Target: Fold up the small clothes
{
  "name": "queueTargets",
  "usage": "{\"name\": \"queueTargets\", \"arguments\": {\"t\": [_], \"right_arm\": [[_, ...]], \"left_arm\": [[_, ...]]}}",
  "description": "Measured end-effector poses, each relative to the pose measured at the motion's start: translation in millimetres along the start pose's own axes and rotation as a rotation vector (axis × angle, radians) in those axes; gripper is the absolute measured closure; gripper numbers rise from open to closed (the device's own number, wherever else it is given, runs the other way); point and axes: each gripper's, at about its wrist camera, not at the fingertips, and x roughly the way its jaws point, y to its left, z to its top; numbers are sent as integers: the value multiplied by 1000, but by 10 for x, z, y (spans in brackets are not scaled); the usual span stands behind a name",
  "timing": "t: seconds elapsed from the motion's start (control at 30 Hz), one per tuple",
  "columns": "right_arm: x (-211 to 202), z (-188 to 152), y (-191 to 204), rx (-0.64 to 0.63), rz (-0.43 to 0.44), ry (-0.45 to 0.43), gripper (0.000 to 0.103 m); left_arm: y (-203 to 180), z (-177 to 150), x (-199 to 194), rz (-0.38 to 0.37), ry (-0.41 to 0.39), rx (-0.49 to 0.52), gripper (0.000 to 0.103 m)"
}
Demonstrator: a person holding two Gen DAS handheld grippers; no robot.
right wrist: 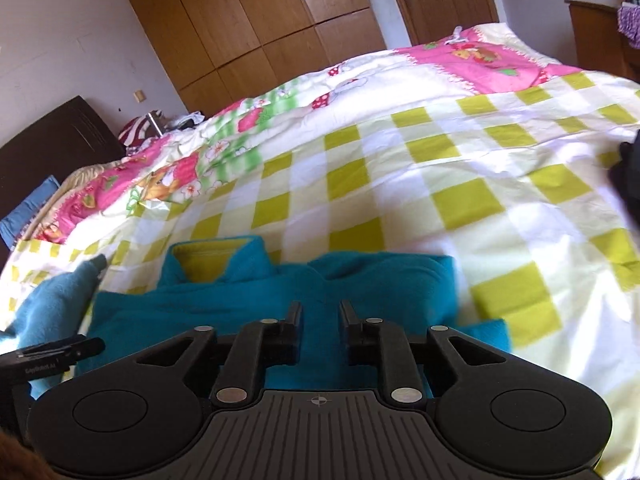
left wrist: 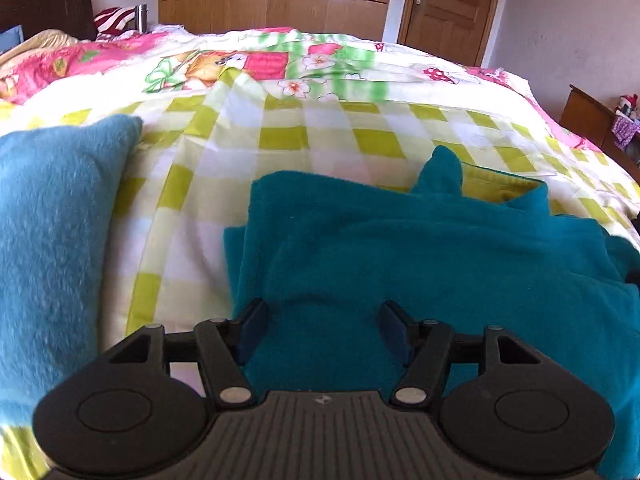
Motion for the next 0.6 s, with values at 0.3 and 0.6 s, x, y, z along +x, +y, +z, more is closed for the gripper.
{"name": "queueTargets", "arguments": {"t": [0.3,0.6], "right_arm": [[-526,-229,-465,155,-61,-81,62],[-522,-635,-891,473,191,57,45]], "left_arm": [[-320,-85,-395,29,-15,103,28],[-409,-300,-426,64,49,166,25]]}}
